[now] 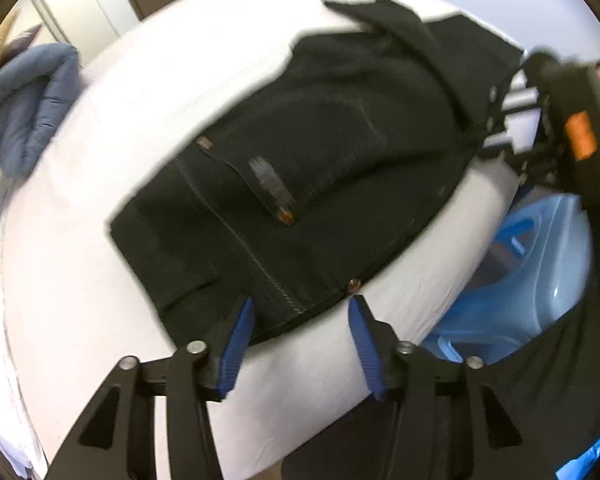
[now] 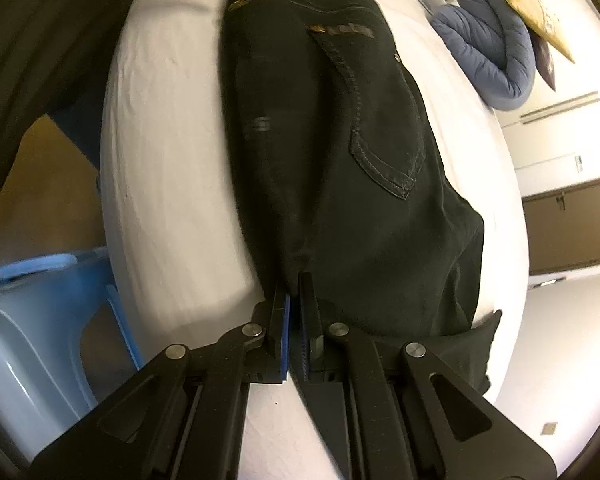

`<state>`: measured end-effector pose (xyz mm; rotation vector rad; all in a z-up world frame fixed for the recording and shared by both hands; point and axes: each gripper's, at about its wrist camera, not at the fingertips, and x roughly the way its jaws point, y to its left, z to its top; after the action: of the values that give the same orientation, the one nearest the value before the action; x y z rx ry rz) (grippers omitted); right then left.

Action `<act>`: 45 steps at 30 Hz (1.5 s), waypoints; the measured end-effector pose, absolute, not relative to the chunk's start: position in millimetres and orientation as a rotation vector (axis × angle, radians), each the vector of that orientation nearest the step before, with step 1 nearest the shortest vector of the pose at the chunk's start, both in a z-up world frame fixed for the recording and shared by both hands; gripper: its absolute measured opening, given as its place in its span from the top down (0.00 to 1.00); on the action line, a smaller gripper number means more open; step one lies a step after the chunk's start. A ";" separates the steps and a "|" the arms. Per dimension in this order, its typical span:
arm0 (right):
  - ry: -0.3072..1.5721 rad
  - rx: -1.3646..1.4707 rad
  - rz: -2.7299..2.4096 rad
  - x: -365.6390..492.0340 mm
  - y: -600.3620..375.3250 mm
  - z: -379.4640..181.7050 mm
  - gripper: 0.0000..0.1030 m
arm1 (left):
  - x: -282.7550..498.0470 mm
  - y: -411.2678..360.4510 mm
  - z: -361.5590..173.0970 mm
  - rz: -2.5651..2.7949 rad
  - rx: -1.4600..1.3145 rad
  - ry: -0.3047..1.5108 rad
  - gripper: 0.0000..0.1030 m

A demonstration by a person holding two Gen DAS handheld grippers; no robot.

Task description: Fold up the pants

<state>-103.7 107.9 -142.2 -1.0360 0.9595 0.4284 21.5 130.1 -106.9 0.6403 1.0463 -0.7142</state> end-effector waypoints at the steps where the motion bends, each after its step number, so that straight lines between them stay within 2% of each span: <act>1: 0.956 -1.038 0.422 -103.1 108.8 -142.8 0.96 | 24.1 131.5 -94.9 -0.706 0.600 1.034 0.43; 5: 0.935 -1.038 0.394 -102.2 109.3 -144.3 0.95 | 43.7 117.4 -58.7 -0.696 0.391 0.947 0.43; 8: 0.922 -1.012 0.375 -102.1 105.6 -143.9 0.95 | 66.4 85.4 -60.8 -0.714 0.280 0.923 0.43; 11: 0.902 -0.970 0.362 -104.5 97.9 -141.7 0.95 | 92.0 47.1 -89.4 -0.708 0.254 0.954 0.43; 15: 0.878 -0.882 0.372 -112.7 84.0 -131.4 0.92 | 114.9 23.2 -159.7 -0.625 0.269 1.117 0.44; 18: 0.908 -0.726 0.396 -119.2 61.5 -112.1 0.80 | 110.7 31.5 -173.6 -0.610 0.209 1.086 0.44; 19: 0.914 -0.662 0.411 -121.5 53.7 -105.0 0.66 | 109.6 32.6 -172.9 -0.604 0.210 1.088 0.44; 20: 0.914 -0.588 0.413 -123.9 44.0 -96.4 0.44 | 107.4 32.7 -170.5 -0.595 0.225 1.094 0.44; 22: 0.876 -0.397 0.396 -127.8 14.6 -72.1 0.34 | 105.3 34.6 -164.4 -0.572 0.239 1.107 0.44; 23: 0.859 -0.306 0.368 -124.8 -3.7 -59.5 0.32 | 105.0 35.3 -156.0 -0.556 0.225 1.097 0.44; 28: 0.865 0.037 0.154 -58.4 -107.0 -21.4 0.32 | 115.5 23.5 -125.3 -0.569 0.077 1.020 0.44; 31: 0.994 0.232 -0.022 12.0 -180.1 -20.7 0.32 | 122.2 0.3 -132.3 -0.579 0.063 1.036 0.44; 33: 1.068 0.293 -0.129 50.4 -215.9 -25.9 0.32 | 127.9 -16.6 -153.1 -0.585 0.092 1.114 0.44; 34: 1.090 0.313 -0.165 70.2 -232.1 -28.6 0.32 | 124.7 -17.5 -170.0 -0.576 0.113 1.161 0.44; 37: 1.184 0.273 -0.244 118.5 -256.6 -43.5 0.32 | 113.3 -25.3 -179.7 -0.554 0.156 1.118 0.36; 45: 1.288 0.184 -0.376 177.1 -268.6 -66.2 0.32 | 121.6 -22.4 -171.8 -0.555 0.153 1.147 0.35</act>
<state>177.1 -268.6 -66.2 0.1840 1.2883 -0.3759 121.6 -22.4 -171.8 0.1529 1.1468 -0.5549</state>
